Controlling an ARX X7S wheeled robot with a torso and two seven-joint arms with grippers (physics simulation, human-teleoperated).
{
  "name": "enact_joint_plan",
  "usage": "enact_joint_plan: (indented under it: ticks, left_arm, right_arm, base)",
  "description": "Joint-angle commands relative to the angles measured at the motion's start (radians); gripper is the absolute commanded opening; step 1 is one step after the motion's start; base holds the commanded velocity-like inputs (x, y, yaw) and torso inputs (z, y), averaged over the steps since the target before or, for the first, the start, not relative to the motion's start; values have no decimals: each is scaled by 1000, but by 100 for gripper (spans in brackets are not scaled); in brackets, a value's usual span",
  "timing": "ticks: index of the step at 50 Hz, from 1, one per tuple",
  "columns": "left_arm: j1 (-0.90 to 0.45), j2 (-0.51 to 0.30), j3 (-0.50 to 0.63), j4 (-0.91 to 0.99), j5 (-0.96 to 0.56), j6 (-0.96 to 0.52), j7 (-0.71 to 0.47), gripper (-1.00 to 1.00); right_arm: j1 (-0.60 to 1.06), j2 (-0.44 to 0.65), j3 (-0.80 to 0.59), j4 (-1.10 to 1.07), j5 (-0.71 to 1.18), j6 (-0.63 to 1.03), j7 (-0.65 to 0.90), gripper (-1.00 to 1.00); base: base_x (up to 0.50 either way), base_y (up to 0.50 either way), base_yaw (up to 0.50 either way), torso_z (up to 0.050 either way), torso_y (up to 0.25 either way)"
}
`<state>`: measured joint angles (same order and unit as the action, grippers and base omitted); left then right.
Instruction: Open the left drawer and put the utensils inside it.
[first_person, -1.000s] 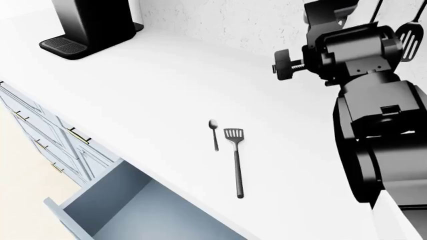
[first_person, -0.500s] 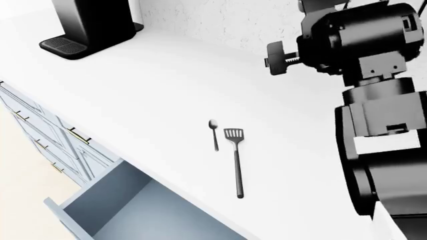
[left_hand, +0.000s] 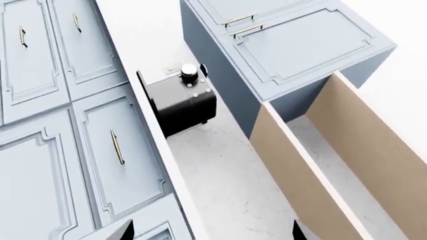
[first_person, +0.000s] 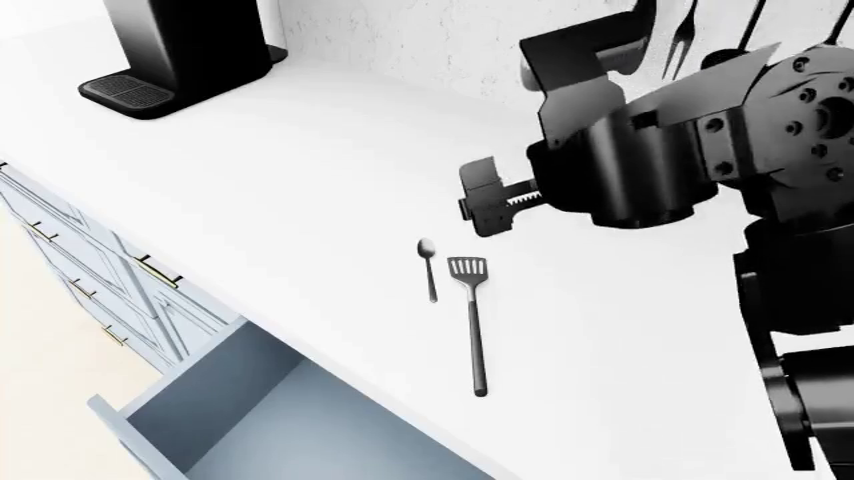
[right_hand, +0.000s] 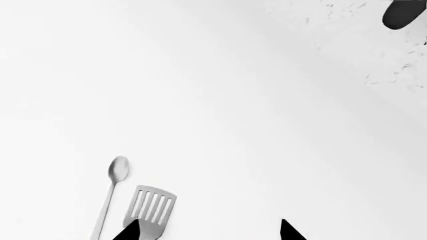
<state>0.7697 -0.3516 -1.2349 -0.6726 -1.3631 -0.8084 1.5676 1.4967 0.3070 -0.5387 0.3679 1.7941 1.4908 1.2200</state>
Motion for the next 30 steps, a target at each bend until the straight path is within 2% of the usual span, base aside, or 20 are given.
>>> enact_joint_plan:
  ticks: [1,3,8,15,20,30]
  left_arm:
    - [11,-21,62,-35,-51,41,2,100]
    - [9,-30,76,-52,-64,50,2,100]
    - [12,-33,90,-55,-76,58,2,100]
    - [10,-43,119,-71,-94,77,2,100]
    - [10,-48,135,-77,-104,86,3,100]
    - [10,-46,125,-77,-100,83,3,100]
  right_arm:
    - [5,31,-86,-33,307,-16,203,100]
    - [7,39,-137,-50,431,-61,274,100]
    - [14,64,-209,-112,518,-107,320,100]
    - [46,168,-373,-372,687,-373,345,100]
    - [45,190,-377,-392,676,-432,306,100]
    - [-91,231,-375,-490,619,-531,280,100]
  base:
    - [0,0,0,0,0]
    - [0,0,0,0,0]
    - [0,0,0,0,0]
    - [0,0,0,0,0]
    - [0,0,0,0,0]
    - [0,0,0,0,0]
